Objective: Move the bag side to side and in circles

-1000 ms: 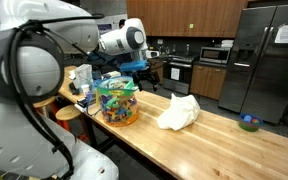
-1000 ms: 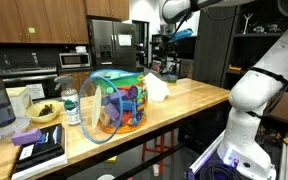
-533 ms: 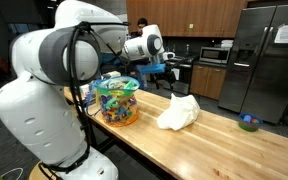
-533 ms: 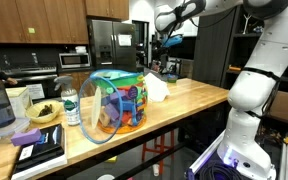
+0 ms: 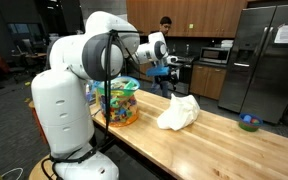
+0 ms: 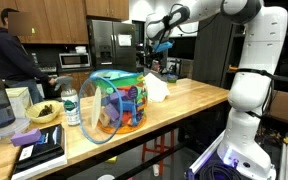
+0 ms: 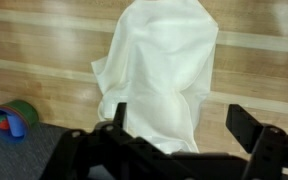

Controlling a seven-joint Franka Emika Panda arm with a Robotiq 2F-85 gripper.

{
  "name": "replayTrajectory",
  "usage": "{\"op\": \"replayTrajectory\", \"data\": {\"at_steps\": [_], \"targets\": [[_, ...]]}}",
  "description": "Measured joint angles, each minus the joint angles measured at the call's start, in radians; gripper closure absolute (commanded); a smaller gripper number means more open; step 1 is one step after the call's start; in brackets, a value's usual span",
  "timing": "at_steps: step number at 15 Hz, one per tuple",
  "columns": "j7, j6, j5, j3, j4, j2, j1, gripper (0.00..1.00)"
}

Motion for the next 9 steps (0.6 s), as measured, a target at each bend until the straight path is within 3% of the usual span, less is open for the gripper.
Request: {"op": "replayTrajectory", "data": {"at_steps": [9], "targets": [[0.069, 0.016, -0.114, 0.004, 0.049, 0.088, 0.07, 0.0]]}}
